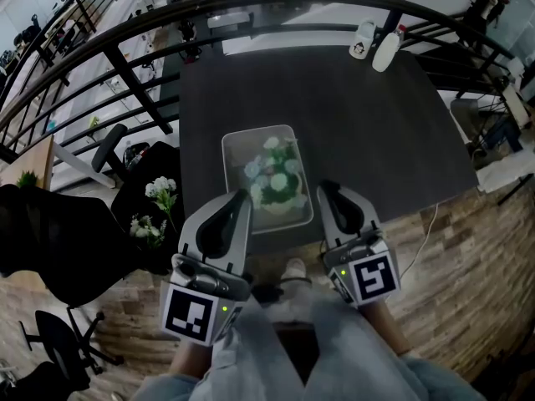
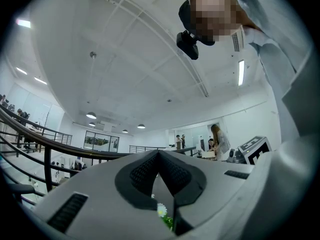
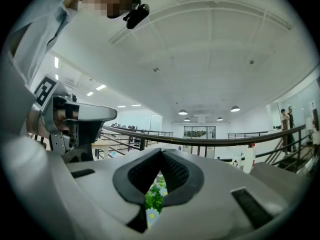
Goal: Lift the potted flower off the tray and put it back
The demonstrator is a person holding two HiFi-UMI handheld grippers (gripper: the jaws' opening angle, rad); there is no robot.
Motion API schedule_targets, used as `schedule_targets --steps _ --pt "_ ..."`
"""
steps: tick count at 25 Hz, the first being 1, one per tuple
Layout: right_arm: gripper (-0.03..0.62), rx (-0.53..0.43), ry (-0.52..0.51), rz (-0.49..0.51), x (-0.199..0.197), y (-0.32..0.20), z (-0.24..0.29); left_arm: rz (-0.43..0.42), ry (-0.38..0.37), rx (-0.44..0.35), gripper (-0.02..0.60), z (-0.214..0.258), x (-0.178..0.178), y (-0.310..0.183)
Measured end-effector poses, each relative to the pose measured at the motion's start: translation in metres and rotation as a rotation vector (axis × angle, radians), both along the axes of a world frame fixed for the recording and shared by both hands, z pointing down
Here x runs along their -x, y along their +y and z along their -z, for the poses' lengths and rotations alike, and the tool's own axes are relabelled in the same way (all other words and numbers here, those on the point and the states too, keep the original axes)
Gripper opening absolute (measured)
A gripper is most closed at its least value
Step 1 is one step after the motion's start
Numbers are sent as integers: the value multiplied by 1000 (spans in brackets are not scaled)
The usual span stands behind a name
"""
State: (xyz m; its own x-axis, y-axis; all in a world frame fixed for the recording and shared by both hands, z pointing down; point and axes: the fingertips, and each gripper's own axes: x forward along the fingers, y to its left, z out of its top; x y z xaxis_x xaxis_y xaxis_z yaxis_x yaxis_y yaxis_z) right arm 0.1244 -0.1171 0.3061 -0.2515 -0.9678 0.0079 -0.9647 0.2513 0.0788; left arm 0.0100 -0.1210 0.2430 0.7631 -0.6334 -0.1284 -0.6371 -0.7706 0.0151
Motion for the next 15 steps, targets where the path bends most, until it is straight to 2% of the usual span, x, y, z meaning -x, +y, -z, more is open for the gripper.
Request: schedule_targets --steps 15 --pt "2 1 11 9 3 0 0 4 -2 6 -2 -2 2 0"
